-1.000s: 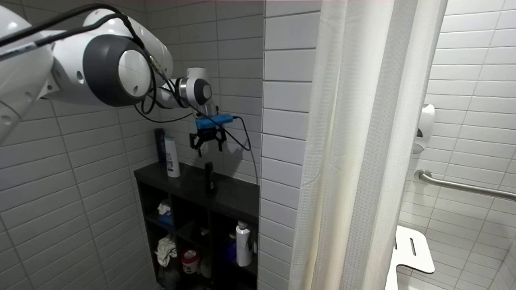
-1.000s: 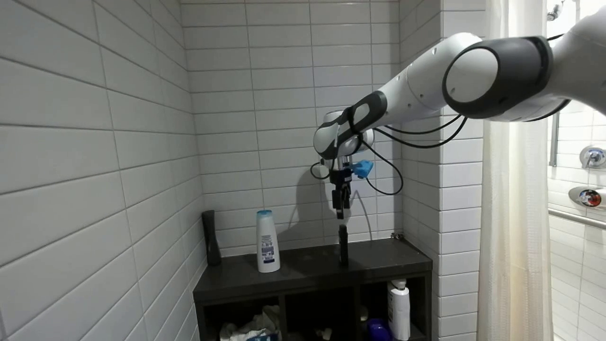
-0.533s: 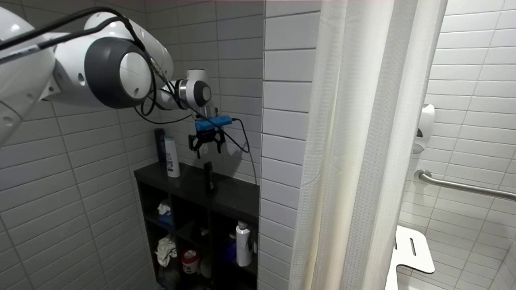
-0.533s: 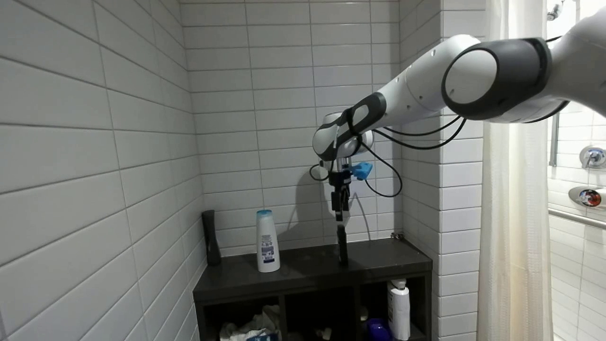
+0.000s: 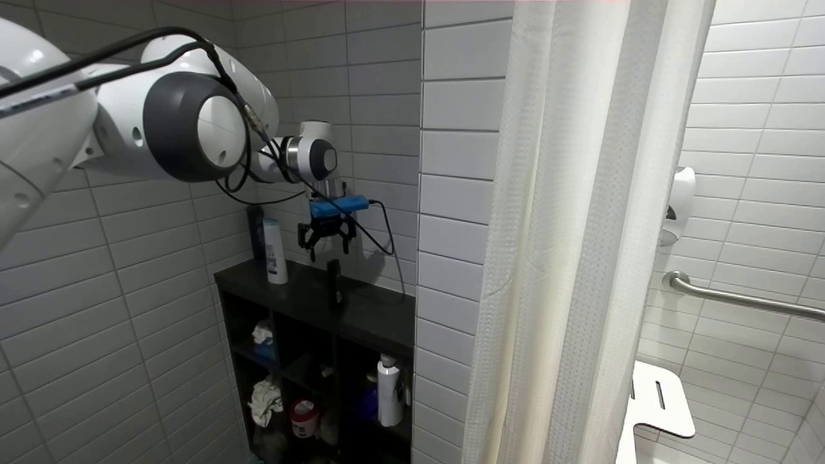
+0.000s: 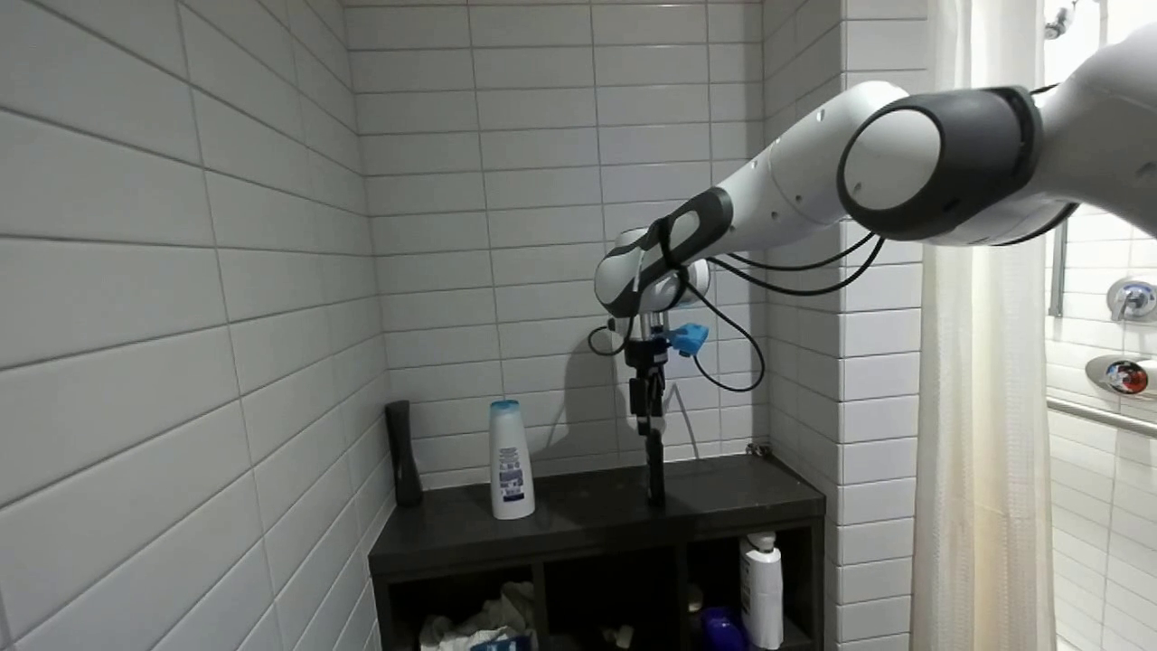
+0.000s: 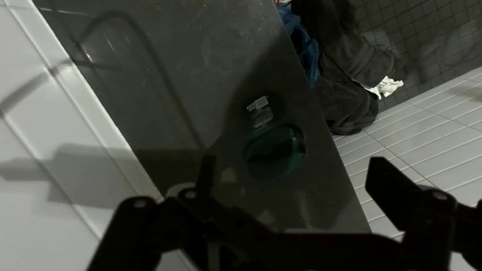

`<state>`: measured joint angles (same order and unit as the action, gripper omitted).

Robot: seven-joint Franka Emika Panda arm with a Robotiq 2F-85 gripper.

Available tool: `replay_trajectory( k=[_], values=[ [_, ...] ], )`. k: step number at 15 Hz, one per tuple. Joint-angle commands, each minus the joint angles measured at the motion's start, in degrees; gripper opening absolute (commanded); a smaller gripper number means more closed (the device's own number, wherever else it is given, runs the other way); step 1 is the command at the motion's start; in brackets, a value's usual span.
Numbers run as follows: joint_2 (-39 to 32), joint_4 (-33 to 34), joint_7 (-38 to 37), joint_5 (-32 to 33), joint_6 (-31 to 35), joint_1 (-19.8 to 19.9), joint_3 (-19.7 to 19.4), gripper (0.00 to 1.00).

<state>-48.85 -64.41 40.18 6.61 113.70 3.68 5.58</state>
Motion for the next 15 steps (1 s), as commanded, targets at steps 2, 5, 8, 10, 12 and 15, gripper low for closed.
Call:
replay_trajectory(
  k=[2, 5, 8, 10, 12, 15],
  values=[
    [-1.0, 1.8, 1.4, -1.1, -1.4, 0.5, 0.2, 1.00],
    [-1.0, 1.6, 1.4, -1.2, -1.3, 0.6, 0.2, 1.00],
    [-1.1, 1.4, 1.6, -1.2, -1.2, 0.8, 0.2, 1.00],
    [-1.2, 1.3, 1.6, -1.2, -1.3, 0.9, 0.2, 1.00],
    [-1.2, 1.2, 1.7, -1.2, -1.3, 1.0, 0.2, 1.00],
    [-1.2, 1.2, 1.8, -1.3, -1.4, 1.1, 0.2, 1.00]
  ],
)
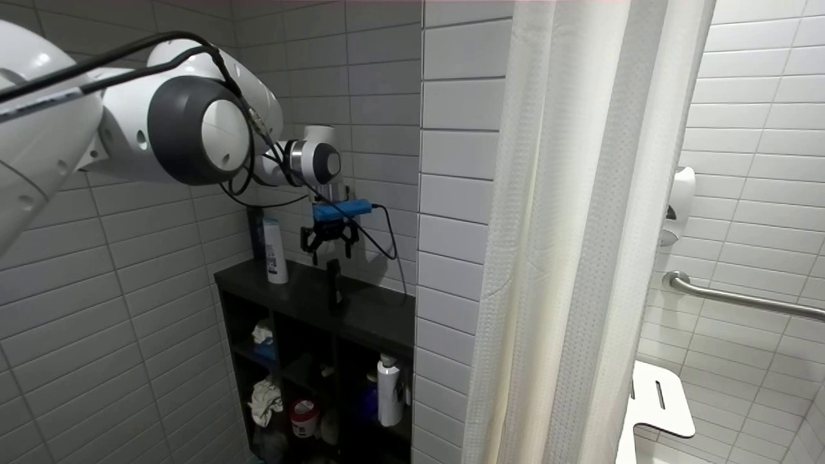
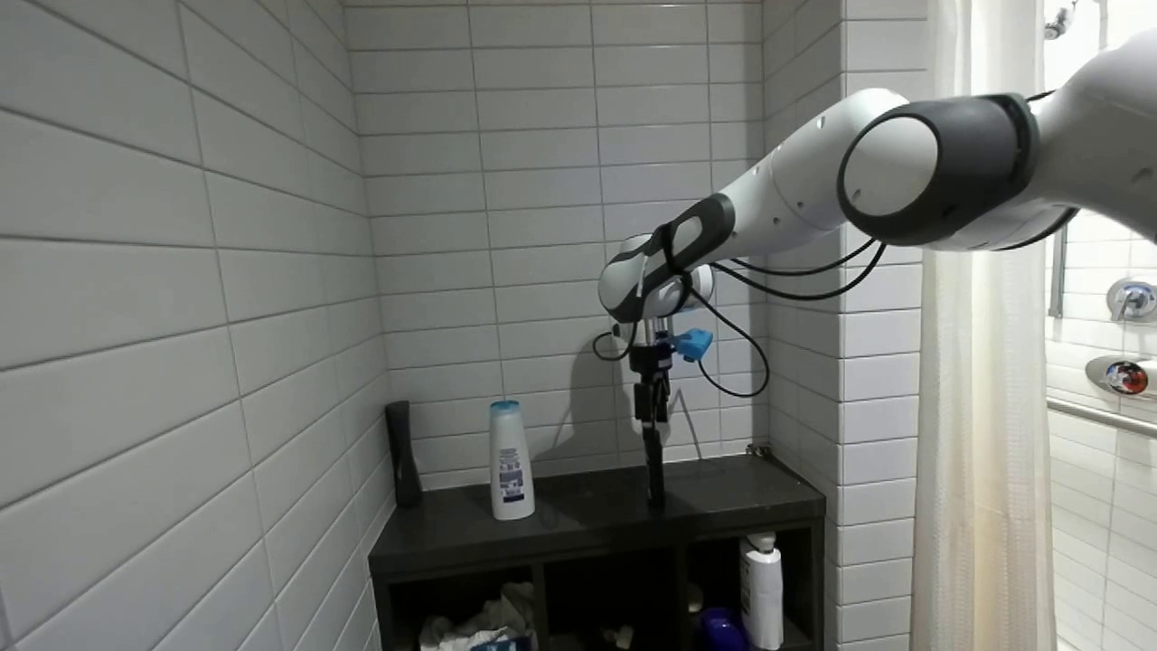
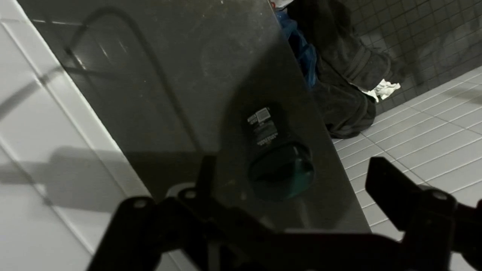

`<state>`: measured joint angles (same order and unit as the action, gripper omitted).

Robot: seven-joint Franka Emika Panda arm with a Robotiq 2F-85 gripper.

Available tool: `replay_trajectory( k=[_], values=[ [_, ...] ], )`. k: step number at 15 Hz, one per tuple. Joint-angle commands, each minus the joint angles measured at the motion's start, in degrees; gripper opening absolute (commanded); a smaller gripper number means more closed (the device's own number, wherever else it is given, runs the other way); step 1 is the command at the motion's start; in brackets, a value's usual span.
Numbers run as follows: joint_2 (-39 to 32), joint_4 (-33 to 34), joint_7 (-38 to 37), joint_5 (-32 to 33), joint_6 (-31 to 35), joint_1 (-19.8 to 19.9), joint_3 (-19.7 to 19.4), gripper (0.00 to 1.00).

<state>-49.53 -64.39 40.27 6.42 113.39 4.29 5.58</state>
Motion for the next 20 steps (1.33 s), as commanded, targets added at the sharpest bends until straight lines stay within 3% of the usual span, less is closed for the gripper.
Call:
replay_trajectory(
  k=[1, 14, 15, 16, 20],
  values=[
    [-0.6, 1.2, 1.8, -1.1, -1.2, 0.5, 0.3, 1.00],
    [-1.3, 1.0, 3.7, -1.9, -2.4, 0.8, 0.1, 1.00],
    [-1.3, 0.9, 3.7, -1.8, -2.4, 0.8, 0.0, 0.75],
    [-1.4, 1.0, 3.8, -1.8, -2.3, 0.9, 0.0, 0.74],
    [-1.7, 1.0, 4.3, -1.7, -2.3, 1.1, -0.1, 0.45]
  ],
)
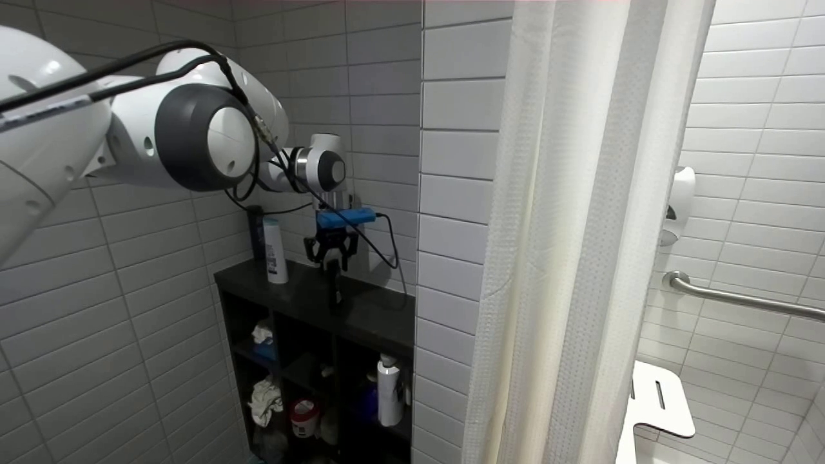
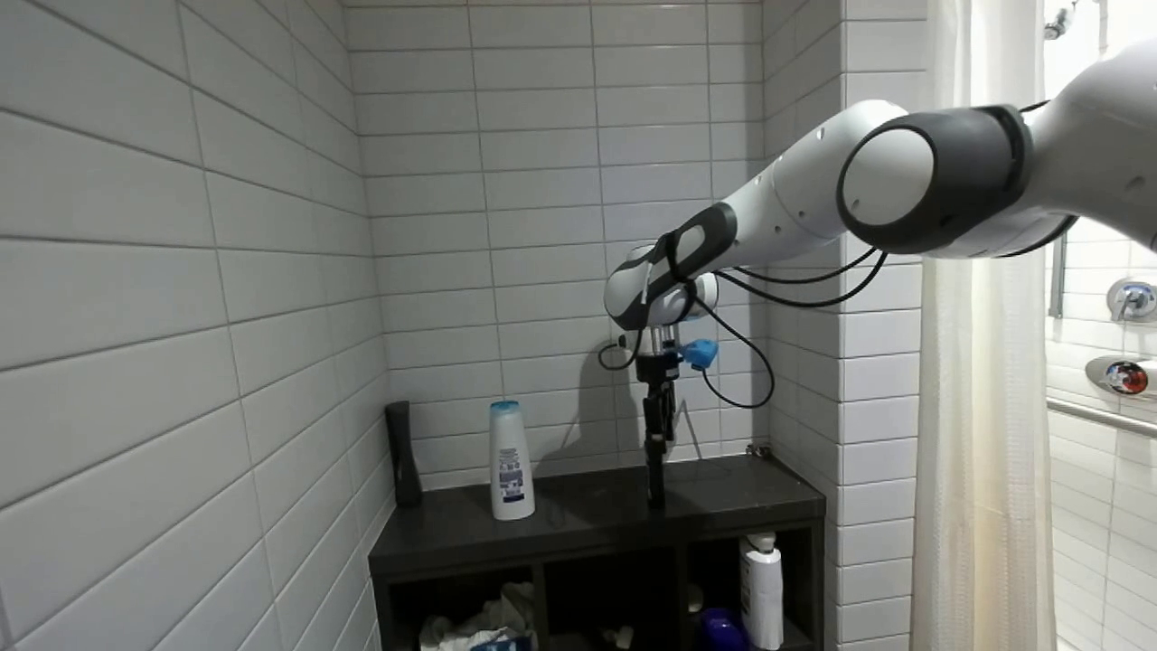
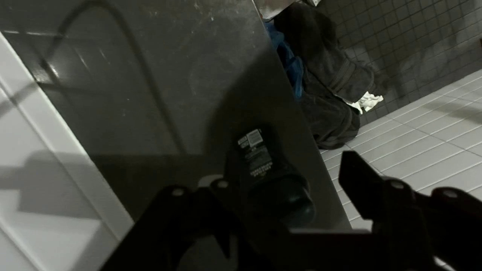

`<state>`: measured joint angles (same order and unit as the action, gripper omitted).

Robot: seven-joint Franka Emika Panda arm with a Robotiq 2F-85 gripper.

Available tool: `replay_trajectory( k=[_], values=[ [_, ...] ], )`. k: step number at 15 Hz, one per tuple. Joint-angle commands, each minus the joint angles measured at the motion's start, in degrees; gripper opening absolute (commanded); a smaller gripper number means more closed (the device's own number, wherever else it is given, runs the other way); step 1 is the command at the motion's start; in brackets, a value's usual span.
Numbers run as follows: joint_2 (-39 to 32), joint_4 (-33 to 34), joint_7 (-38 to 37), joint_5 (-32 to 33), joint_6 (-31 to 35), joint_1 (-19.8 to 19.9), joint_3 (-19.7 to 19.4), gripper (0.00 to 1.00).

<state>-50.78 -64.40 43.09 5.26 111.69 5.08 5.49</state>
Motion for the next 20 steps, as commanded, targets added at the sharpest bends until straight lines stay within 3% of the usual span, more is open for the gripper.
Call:
replay_trajectory(
  k=[1, 6, 10, 11, 12, 20],
  values=[
    [-0.5, 0.9, 1.6, -0.5, -0.6, 0.4, -0.1, 0.36],
    [-0.4, 0.4, 2.2, -0.5, 0.0, 0.7, -0.1, 0.01],
    [-0.2, 0.1, 2.7, -0.4, 0.1, 0.9, -0.2, 0.00],
    [-0.1, 0.0, 2.5, -0.3, 0.1, 0.9, -0.4, 0.10],
    [0.0, 0.0, 2.4, -0.1, 0.2, 0.8, -0.5, 0.27],
    [0.0, 1.3, 1.9, -0.3, 0.0, -0.3, -0.2, 0.77]
  ],
)
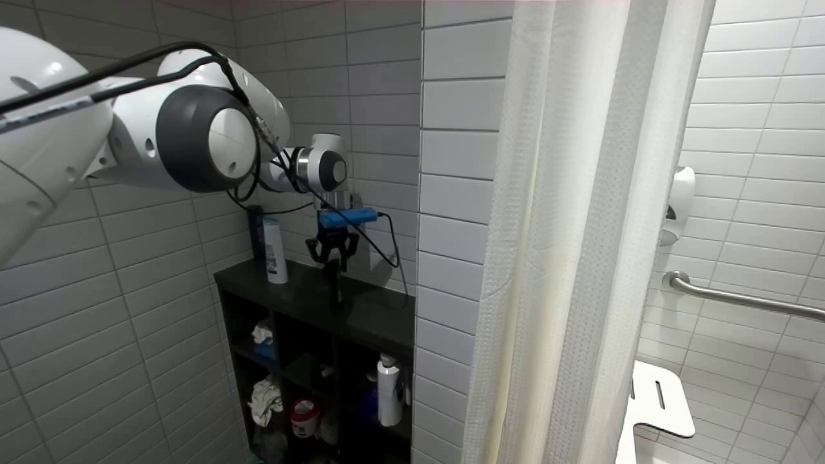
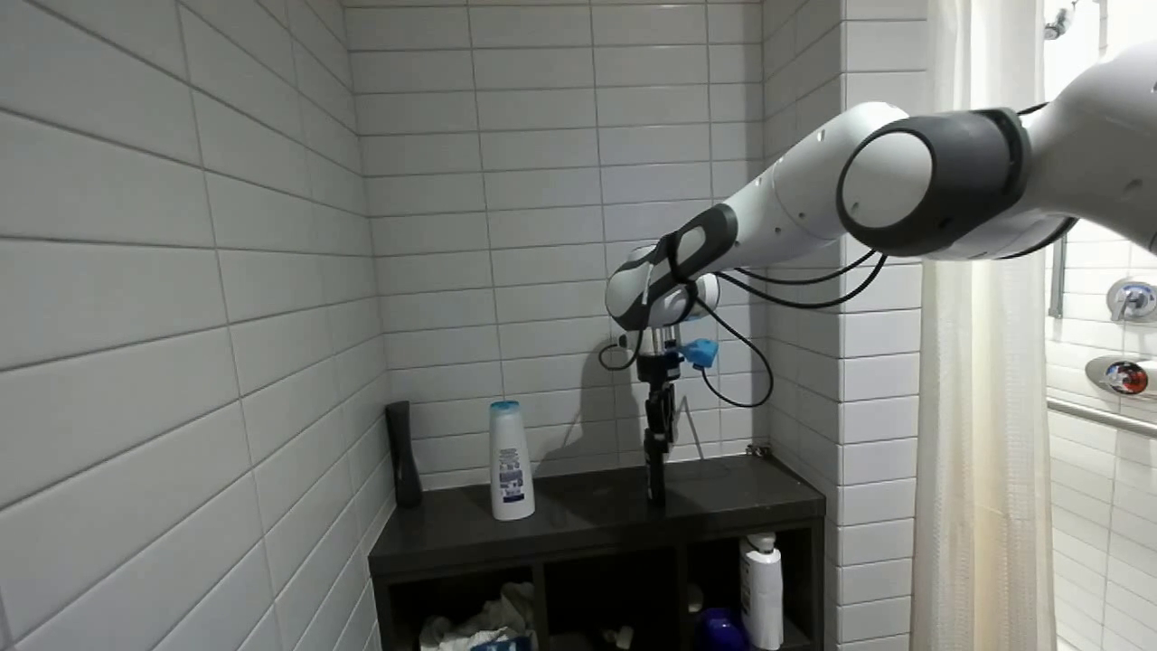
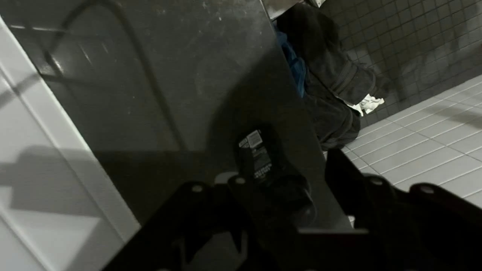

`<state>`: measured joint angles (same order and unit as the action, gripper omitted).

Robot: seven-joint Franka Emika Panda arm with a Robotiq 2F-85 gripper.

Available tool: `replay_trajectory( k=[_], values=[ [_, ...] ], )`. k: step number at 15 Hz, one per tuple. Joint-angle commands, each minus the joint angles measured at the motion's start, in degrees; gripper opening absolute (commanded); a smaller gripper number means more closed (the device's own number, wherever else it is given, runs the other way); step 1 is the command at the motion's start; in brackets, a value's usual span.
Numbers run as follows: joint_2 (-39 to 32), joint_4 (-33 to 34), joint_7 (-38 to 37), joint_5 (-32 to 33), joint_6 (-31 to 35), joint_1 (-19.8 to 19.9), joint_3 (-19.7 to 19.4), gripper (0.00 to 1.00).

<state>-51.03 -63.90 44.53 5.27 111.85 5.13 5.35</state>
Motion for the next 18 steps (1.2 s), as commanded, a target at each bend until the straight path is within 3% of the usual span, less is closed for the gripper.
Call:
replay_trajectory(
  k=[1, 4, 9, 18],
  values=[
    [0.3, 1.0, 0.6, -0.9, 0.0, -0.2, 0.4, 0.85],
    [-0.2, 2.1, 0.3, -3.1, 0.1, 0.0, 1.6, 0.99],
    [-0.9, 3.8, -0.1, -6.6, -0.9, -0.2, 2.8, 1.00],
    [-1.3, 5.6, -7.3, -5.6, -5.3, -1.8, 1.1, 1.00]
  ],
)
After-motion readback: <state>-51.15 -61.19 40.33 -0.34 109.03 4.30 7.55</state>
